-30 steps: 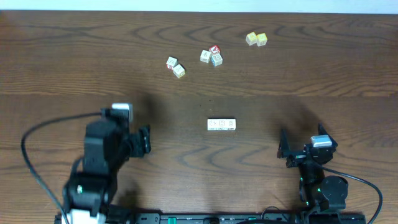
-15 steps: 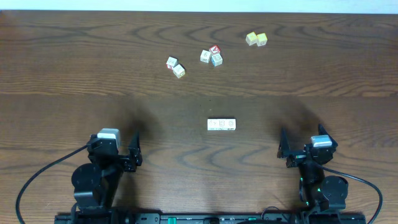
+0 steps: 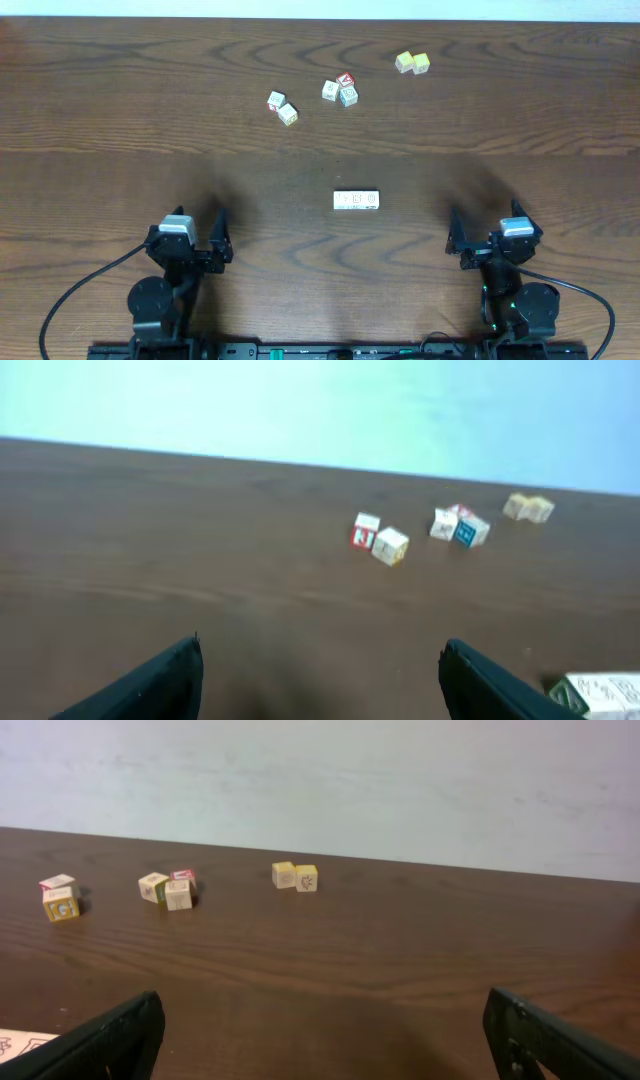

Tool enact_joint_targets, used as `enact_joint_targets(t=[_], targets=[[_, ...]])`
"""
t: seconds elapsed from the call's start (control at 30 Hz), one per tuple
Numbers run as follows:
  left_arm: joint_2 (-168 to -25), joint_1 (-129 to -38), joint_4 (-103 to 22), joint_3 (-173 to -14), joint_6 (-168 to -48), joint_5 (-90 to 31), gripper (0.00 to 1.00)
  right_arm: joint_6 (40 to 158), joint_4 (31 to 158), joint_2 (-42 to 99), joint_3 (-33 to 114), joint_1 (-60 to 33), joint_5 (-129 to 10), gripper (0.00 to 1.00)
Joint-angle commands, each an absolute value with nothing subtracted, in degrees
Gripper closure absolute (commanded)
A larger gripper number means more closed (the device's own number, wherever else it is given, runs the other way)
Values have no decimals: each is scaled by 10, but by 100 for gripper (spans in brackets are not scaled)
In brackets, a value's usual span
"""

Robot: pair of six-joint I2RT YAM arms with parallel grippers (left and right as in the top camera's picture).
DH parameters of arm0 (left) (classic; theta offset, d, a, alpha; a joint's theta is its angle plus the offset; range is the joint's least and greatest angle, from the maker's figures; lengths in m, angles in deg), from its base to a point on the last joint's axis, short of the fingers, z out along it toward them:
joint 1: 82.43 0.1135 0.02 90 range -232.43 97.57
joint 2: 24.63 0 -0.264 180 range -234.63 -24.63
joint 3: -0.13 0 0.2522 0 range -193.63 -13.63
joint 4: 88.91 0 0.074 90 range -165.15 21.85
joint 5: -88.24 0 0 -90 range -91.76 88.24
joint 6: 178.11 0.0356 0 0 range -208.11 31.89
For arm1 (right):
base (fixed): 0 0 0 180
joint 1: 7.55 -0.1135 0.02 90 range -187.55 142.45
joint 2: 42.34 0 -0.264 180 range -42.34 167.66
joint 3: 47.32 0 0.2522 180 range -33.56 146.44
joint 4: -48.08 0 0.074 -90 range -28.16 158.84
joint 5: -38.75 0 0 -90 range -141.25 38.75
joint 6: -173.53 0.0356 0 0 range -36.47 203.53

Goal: Lift 3 blocks

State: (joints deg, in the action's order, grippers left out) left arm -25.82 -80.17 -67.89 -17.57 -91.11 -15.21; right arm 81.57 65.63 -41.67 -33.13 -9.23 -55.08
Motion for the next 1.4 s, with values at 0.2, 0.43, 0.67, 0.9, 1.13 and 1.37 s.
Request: enact_joint_targets(t=[0.2,0.43,0.67,0.9,1.13,1.37], targets=[[-247,-808,-727,-138,-931,-158,24,812,659,-420,-332,-88,-548,1],[-247,-811,-723,-138,-907,-157,24,812,659,-420,-332,-88,-548,1],[-247,-812,-722,-138,-898,-157,24,811,659,-420,-332,-88,-548,1],[-247,-812,-722,-138,-884,-157,24,811,659,-420,-332,-88,-548,1],[-247,-820,-721,-138,-881,-157,24,811,659,-420,-332,-88,-548,1],[-247,-822,-721,-138,-881,-157,24,811,659,-420,-332,-88,-548,1]])
